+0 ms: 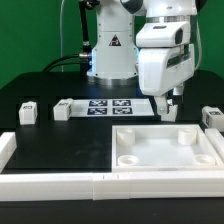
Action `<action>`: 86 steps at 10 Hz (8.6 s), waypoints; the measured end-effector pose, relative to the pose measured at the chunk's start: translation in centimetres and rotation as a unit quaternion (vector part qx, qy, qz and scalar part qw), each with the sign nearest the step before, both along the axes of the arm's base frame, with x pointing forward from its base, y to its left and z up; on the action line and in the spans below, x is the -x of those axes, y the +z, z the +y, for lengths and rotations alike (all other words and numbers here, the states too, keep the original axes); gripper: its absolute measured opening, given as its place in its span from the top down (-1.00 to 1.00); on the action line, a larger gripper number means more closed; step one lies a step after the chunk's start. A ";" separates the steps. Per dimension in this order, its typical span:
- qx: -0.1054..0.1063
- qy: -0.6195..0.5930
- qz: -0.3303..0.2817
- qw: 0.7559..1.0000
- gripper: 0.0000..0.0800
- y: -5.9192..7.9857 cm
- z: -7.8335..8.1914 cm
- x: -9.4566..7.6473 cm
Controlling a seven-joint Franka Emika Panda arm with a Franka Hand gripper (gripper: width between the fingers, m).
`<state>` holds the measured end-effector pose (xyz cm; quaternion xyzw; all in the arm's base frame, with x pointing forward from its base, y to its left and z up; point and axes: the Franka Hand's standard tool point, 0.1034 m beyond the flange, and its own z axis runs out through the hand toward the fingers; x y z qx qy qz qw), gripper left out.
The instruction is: Assemble one leg
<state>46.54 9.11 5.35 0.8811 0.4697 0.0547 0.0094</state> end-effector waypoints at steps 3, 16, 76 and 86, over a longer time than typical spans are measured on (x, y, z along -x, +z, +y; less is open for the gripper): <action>-0.048 -0.251 0.000 0.967 -0.62 -0.3 1.7 2.0; 0.002 -0.513 0.162 0.843 -0.62 -0.6 6.9 4.6; -0.137 -0.351 -0.121 0.918 0.27 4.5 2.1 -15.2; -0.151 -0.350 -0.174 0.908 0.27 2.2 1.1 -15.1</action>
Offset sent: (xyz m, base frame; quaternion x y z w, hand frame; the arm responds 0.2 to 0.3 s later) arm -0.0241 0.0147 -0.0010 -0.0124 0.0016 0.3921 0.9198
